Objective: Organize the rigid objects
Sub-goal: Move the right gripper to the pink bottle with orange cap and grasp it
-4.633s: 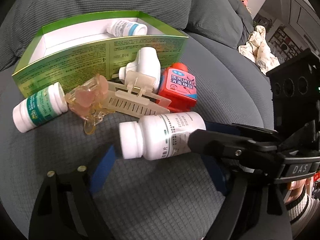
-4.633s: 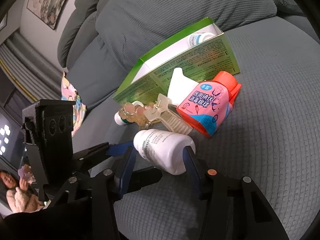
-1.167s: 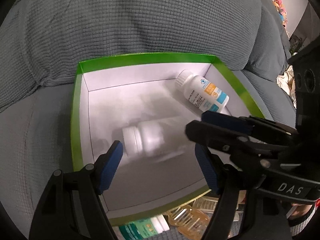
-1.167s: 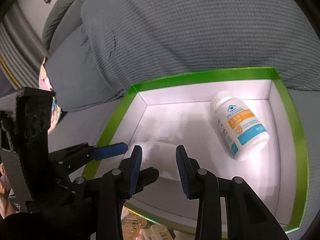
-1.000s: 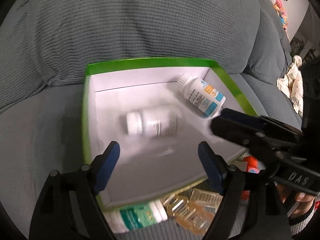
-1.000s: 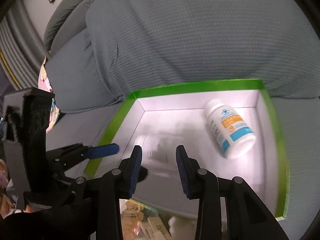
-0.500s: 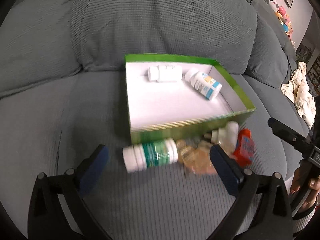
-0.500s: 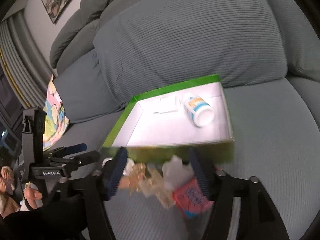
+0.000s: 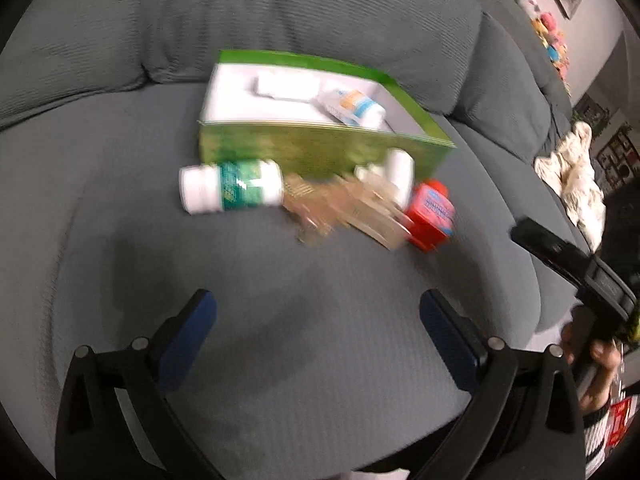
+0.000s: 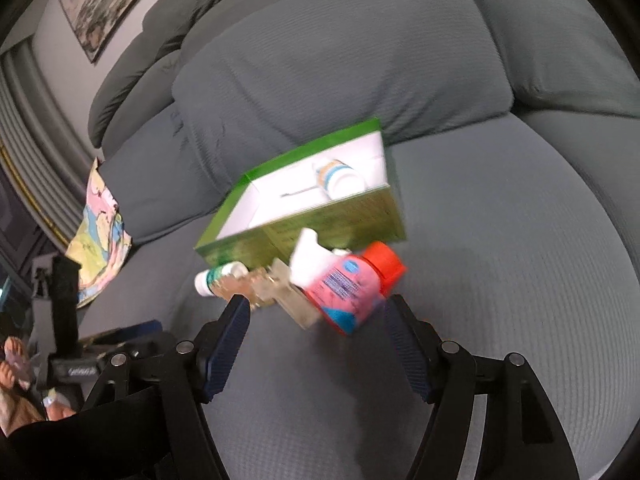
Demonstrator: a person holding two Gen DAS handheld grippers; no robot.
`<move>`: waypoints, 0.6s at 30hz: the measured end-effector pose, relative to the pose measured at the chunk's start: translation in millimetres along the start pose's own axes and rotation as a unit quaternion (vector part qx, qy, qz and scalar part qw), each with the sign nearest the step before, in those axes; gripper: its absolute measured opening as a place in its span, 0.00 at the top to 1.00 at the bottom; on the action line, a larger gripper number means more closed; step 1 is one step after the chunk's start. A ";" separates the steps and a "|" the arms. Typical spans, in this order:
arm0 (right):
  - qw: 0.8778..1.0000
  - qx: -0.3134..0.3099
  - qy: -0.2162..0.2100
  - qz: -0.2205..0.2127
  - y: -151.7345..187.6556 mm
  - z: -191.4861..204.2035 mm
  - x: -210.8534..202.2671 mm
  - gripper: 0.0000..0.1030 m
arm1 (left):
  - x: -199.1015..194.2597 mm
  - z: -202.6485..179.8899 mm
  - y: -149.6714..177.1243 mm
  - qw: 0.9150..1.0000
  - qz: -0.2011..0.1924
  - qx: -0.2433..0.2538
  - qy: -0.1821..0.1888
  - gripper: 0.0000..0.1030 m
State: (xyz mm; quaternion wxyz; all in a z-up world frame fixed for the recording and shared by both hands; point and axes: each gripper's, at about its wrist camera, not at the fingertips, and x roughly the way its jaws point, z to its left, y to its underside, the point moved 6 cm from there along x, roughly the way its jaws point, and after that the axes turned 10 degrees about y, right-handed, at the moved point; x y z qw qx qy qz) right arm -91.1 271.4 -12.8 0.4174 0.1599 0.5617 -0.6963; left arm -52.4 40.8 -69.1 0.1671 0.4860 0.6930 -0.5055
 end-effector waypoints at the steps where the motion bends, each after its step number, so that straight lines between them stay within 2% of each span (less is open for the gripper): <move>1: 1.000 0.006 0.000 0.002 3.3 -5.6 0.9 0.31 | 2.8 -6.7 4.2 1.000 0.003 0.004 0.003 0.02; 5: 0.999 0.032 -0.007 0.009 11.0 -24.5 2.6 0.31 | 19.6 -32.3 18.3 1.000 0.020 0.010 0.016 0.02; 10: 0.998 0.049 -0.033 0.007 13.8 -39.6 0.9 0.31 | 40.0 -53.8 20.7 0.998 0.024 -0.025 0.045 0.02; 14: 0.997 0.058 -0.053 0.008 11.6 -46.7 5.8 0.31 | 59.1 -65.1 15.7 0.997 0.027 -0.049 0.045 0.02; 18: 0.995 0.066 -0.079 0.010 2.6 -53.2 18.3 0.31 | 74.6 -74.6 12.7 0.998 0.032 -0.045 0.030 0.03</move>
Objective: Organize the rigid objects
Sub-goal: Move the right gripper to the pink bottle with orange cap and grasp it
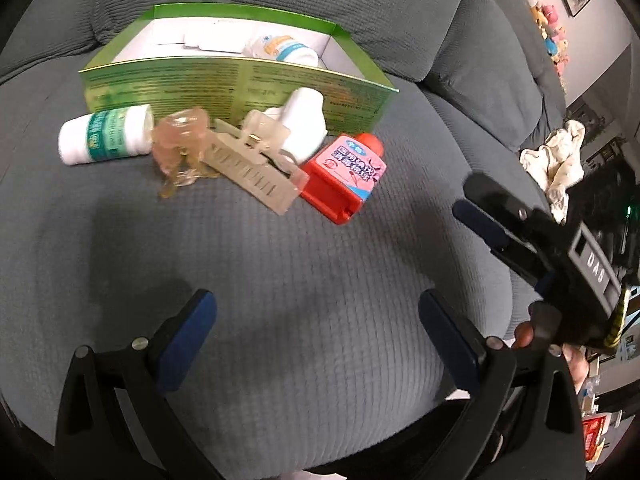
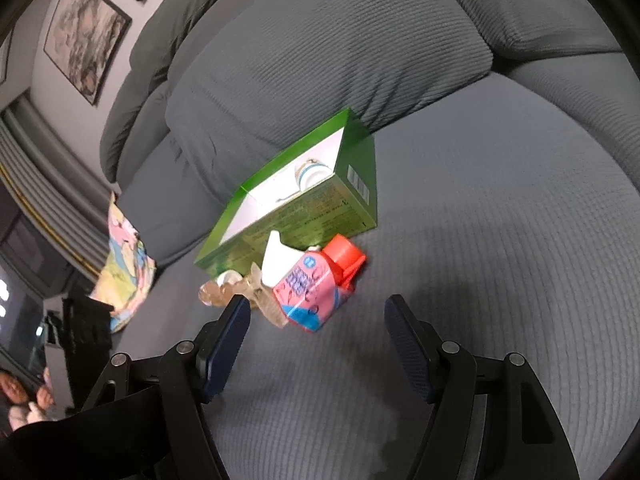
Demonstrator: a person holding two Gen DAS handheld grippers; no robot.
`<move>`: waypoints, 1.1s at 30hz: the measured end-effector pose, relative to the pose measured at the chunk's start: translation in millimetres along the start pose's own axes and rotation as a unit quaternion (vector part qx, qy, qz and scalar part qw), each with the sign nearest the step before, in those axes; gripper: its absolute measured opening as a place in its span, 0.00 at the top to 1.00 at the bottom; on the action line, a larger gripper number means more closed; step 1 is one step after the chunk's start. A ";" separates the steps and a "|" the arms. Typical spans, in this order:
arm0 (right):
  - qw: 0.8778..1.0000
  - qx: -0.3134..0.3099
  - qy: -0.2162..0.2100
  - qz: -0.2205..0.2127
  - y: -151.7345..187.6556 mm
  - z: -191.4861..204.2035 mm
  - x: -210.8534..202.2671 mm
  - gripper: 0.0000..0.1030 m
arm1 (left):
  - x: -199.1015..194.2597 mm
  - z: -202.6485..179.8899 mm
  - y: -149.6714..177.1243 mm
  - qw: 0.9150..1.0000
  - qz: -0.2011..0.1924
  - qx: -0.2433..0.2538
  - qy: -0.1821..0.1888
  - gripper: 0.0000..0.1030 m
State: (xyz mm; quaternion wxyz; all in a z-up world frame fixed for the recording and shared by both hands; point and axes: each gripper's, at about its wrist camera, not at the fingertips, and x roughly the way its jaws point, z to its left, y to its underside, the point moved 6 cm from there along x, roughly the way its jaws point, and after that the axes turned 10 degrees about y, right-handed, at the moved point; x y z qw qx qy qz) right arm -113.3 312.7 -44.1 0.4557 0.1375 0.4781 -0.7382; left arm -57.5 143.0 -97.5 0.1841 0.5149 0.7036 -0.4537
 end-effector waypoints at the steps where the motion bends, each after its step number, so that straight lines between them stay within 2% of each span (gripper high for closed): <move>1: 1.000 -0.002 -0.004 0.003 -3.2 -0.9 4.3 0.31 | 2.2 -0.4 -2.2 1.000 -0.002 -0.002 -0.001 0.03; 5: 1.000 -0.010 -0.017 0.008 -18.7 -1.5 19.9 0.31 | 12.5 -3.6 -10.5 1.000 -0.012 -0.017 0.004 0.08; 10: 0.999 0.000 -0.040 0.017 -38.0 -4.7 45.2 0.31 | 23.3 -5.8 -15.3 1.000 -0.012 -0.021 -0.008 0.08; 12: 0.999 -0.002 -0.044 0.029 -39.8 -5.2 55.2 0.31 | 27.9 -6.9 -18.1 1.000 -0.013 -0.022 -0.012 0.10; 15: 0.998 -0.014 -0.045 0.043 -38.4 -2.7 67.5 0.31 | 35.5 -11.1 -20.6 1.000 -0.014 -0.020 -0.015 0.18; 20: 0.997 -0.021 -0.056 0.048 -40.5 0.5 78.6 0.31 | 46.9 -12.0 -24.4 0.999 -0.016 -0.019 -0.022 0.19; 22: 0.996 -0.018 -0.063 0.052 -40.1 -0.2 82.3 0.36 | 48.6 -12.8 -26.1 0.999 -0.019 -0.016 -0.022 0.20; 24: 0.996 -0.017 -0.063 0.057 -39.3 -2.1 87.7 0.40 | 49.4 -12.8 -28.5 0.999 -0.021 -0.017 -0.017 0.28; 27: 0.994 -0.012 -0.076 0.073 -34.4 -0.8 95.3 0.49 | 49.7 -12.9 -31.4 0.999 -0.024 -0.016 -0.014 0.30; 33: 0.991 -0.025 -0.091 0.099 -19.0 7.1 88.4 0.51 | 45.6 -6.3 -33.1 0.999 -0.026 0.005 -0.022 0.34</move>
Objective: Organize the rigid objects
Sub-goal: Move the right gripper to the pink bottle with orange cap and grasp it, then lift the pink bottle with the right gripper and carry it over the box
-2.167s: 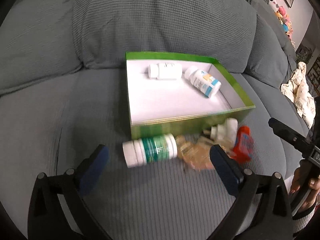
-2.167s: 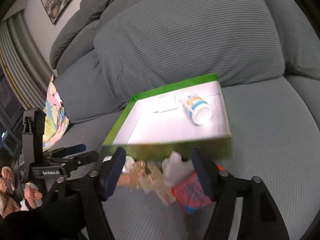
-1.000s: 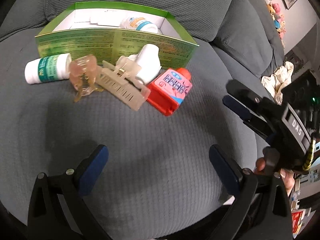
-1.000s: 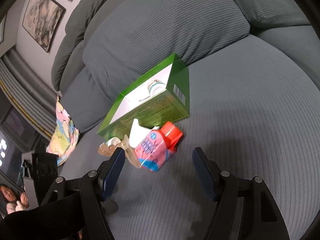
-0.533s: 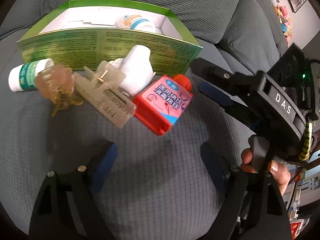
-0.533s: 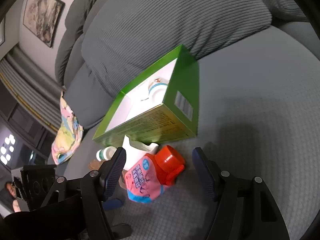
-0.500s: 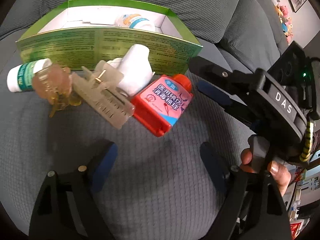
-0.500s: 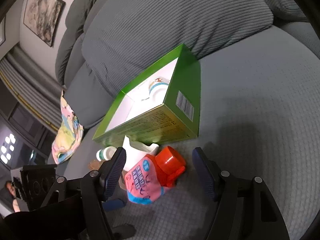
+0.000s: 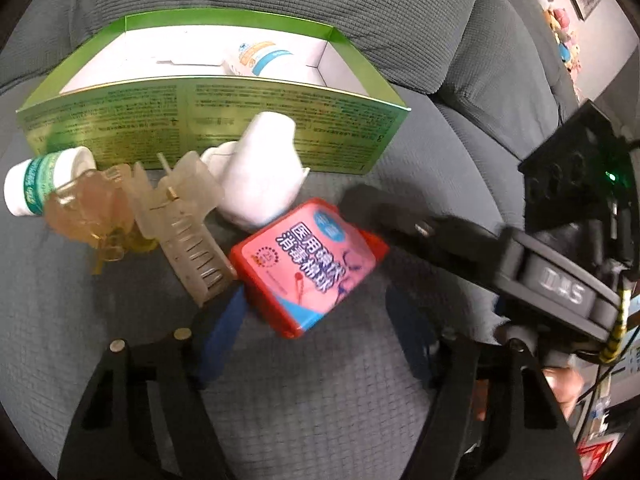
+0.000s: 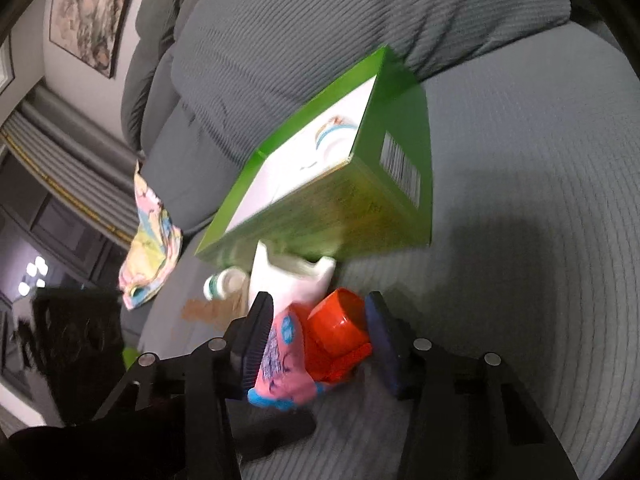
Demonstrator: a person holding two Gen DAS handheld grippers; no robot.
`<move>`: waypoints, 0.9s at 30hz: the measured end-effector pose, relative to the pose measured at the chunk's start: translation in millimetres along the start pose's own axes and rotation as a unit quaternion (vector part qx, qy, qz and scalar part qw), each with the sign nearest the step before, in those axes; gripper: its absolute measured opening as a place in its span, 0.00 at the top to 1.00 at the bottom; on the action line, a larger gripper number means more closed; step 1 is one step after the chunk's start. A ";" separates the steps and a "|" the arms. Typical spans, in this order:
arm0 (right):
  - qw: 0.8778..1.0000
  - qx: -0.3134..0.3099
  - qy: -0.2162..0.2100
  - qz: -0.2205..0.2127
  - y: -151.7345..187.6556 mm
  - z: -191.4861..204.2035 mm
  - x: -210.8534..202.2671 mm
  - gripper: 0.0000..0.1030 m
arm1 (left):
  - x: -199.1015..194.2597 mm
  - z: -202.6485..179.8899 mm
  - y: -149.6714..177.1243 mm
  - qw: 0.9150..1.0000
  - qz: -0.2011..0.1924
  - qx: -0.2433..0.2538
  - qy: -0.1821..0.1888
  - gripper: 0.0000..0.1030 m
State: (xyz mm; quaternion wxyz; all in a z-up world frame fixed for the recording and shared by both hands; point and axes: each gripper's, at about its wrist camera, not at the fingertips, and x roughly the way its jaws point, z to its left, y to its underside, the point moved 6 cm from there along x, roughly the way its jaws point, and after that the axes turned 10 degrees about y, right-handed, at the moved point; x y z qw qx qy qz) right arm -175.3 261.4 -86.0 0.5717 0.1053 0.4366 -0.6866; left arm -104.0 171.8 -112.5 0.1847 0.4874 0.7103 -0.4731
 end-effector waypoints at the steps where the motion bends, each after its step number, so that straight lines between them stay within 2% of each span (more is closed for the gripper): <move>1: 1.000 0.003 -0.005 0.005 4.1 0.4 -2.6 0.51 | -2.8 1.7 1.2 1.000 0.000 0.007 0.001 0.34; 10: 0.994 0.020 -0.090 0.064 40.5 15.9 -14.7 0.51 | -28.2 17.6 20.1 0.998 0.016 0.067 0.004 0.34; 12: 0.996 0.007 -0.070 0.059 41.6 20.0 -14.8 0.51 | -31.7 18.3 22.2 0.997 0.015 0.082 -0.003 0.34; 14: 0.998 -0.020 -0.030 0.048 42.0 22.7 -16.4 0.51 | -34.4 19.9 24.0 0.996 0.013 0.091 -0.008 0.34; 16: 0.998 -0.030 -0.021 0.045 41.8 23.8 -16.6 0.51 | -32.8 19.5 25.5 0.995 0.020 0.100 -0.004 0.34; 19: 0.998 -0.045 0.010 0.044 42.4 18.8 -11.7 0.51 | -24.5 21.3 23.1 0.993 0.027 0.117 -0.018 0.34; 25: 0.997 -0.051 -0.011 0.063 48.5 15.3 -1.2 0.51 | -14.2 22.3 20.2 0.994 0.031 0.100 -0.007 0.34; 27: 0.997 -0.052 -0.015 0.062 48.3 15.6 -1.0 0.54 | -12.9 24.3 21.9 0.994 0.034 0.102 -0.013 0.39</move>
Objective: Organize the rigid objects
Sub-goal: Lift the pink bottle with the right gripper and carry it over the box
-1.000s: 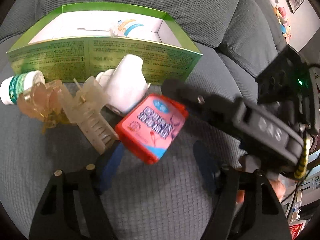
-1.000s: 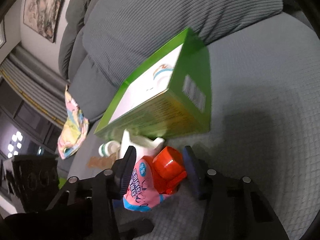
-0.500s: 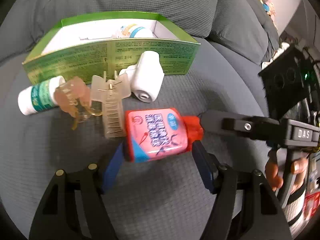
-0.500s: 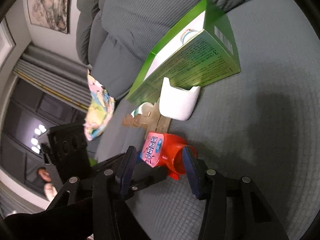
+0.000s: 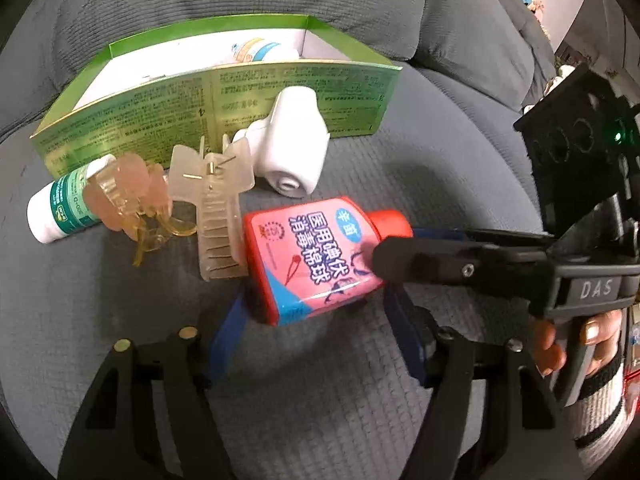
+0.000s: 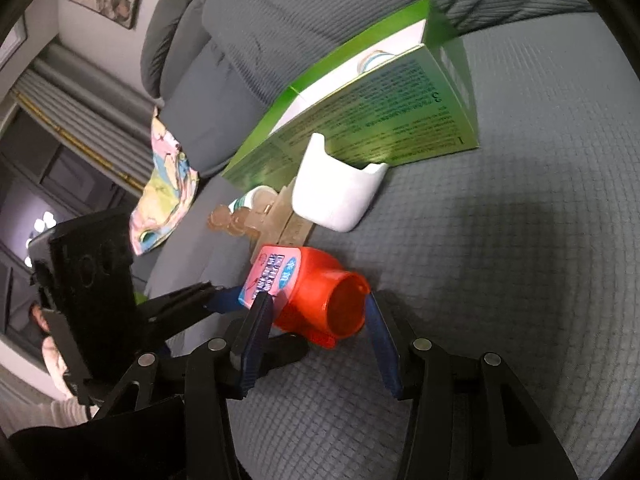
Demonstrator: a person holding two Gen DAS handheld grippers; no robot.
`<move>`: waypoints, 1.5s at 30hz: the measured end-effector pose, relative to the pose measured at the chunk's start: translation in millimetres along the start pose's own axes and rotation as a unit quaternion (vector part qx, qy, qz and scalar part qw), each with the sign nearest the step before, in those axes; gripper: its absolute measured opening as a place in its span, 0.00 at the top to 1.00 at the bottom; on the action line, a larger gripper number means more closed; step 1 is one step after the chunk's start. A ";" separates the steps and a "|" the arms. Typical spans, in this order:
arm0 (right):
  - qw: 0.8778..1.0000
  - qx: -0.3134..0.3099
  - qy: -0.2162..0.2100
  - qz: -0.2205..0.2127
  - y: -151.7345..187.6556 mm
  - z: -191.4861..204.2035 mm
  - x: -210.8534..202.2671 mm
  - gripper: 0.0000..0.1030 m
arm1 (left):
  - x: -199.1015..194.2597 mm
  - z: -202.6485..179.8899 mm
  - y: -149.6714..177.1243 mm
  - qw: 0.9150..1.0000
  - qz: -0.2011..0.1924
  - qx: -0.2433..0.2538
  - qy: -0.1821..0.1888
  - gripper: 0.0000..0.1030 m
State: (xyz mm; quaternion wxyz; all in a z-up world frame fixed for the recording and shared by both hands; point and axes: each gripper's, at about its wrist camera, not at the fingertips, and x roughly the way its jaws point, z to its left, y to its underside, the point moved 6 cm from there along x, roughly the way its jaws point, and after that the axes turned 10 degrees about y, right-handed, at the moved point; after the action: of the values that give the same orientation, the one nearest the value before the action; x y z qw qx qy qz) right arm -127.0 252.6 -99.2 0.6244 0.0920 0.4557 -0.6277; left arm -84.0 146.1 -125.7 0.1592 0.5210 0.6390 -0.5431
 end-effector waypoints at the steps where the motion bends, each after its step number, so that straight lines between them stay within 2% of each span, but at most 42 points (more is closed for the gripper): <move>1: 1.000 0.001 -0.001 0.002 -0.1 -0.5 1.2 0.55 | 0.2 0.3 -0.3 1.000 0.000 0.002 -0.003 0.38; 3: 1.000 0.000 -0.003 0.000 -0.2 0.2 1.3 0.58 | -0.2 0.5 -1.5 1.000 0.002 0.003 -0.003 0.38; 10: 1.000 -0.019 0.018 -0.008 -0.1 6.1 0.2 0.58 | 1.3 -3.7 -5.3 0.999 0.005 0.026 -0.023 0.40; 14: 0.998 -0.040 0.040 -0.016 0.3 17.7 0.0 0.58 | -3.5 -3.7 -6.3 0.999 0.002 0.026 -0.018 0.40; 20: 0.997 -0.058 0.050 -0.010 2.8 28.9 4.2 0.58 | -7.0 0.1 -4.0 0.999 0.002 0.031 -0.032 0.41; 24: 0.995 -0.074 0.058 -0.010 7.2 34.2 2.3 0.58 | -9.6 5.9 -1.6 0.999 0.001 0.023 -0.025 0.44; 36: 0.995 -0.068 0.069 -0.004 8.4 42.7 7.9 0.58 | -17.2 7.2 7.6 0.999 0.004 0.041 -0.031 0.44; 45: 0.994 -0.078 0.071 -0.034 12.4 63.1 -8.6 0.58 | -43.6 4.9 2.8 0.997 -0.017 0.057 -0.038 0.44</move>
State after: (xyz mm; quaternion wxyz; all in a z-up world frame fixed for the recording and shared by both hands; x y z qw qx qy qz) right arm -85.9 217.6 -63.1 0.5740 0.0720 0.5496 -0.6027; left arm -65.7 120.1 -95.5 0.1441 0.4971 0.6092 -0.6008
